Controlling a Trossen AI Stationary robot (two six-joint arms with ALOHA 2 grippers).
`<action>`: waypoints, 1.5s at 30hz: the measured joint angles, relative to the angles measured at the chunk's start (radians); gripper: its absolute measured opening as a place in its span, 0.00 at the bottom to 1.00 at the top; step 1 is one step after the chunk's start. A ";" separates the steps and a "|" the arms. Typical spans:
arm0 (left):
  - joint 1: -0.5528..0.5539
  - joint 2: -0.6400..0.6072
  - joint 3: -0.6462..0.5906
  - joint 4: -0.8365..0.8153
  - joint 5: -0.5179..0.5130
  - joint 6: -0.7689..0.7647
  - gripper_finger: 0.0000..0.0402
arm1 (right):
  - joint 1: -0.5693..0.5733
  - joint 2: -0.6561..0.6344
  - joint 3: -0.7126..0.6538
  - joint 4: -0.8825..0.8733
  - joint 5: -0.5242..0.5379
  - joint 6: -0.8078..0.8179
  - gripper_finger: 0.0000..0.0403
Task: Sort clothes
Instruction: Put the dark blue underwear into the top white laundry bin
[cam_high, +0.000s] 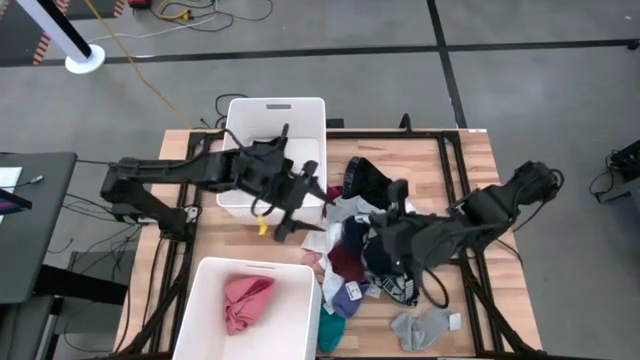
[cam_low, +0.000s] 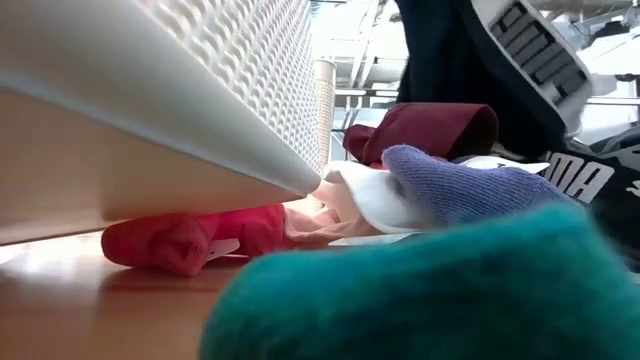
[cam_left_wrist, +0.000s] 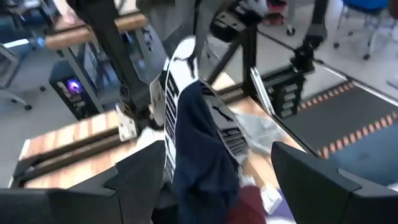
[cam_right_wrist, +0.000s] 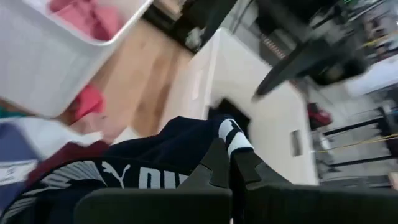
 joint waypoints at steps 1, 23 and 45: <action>0.008 0.005 -0.008 0.009 0.008 -0.013 0.72 | -0.005 0.000 0.022 0.001 0.006 -0.020 0.00; 0.104 0.148 -0.009 0.252 0.185 -0.104 0.60 | -0.085 0.000 0.242 0.297 0.044 -0.433 0.00; 0.108 0.034 0.171 0.047 -0.041 0.178 0.01 | -0.048 0.000 0.241 -0.064 0.043 -0.024 0.14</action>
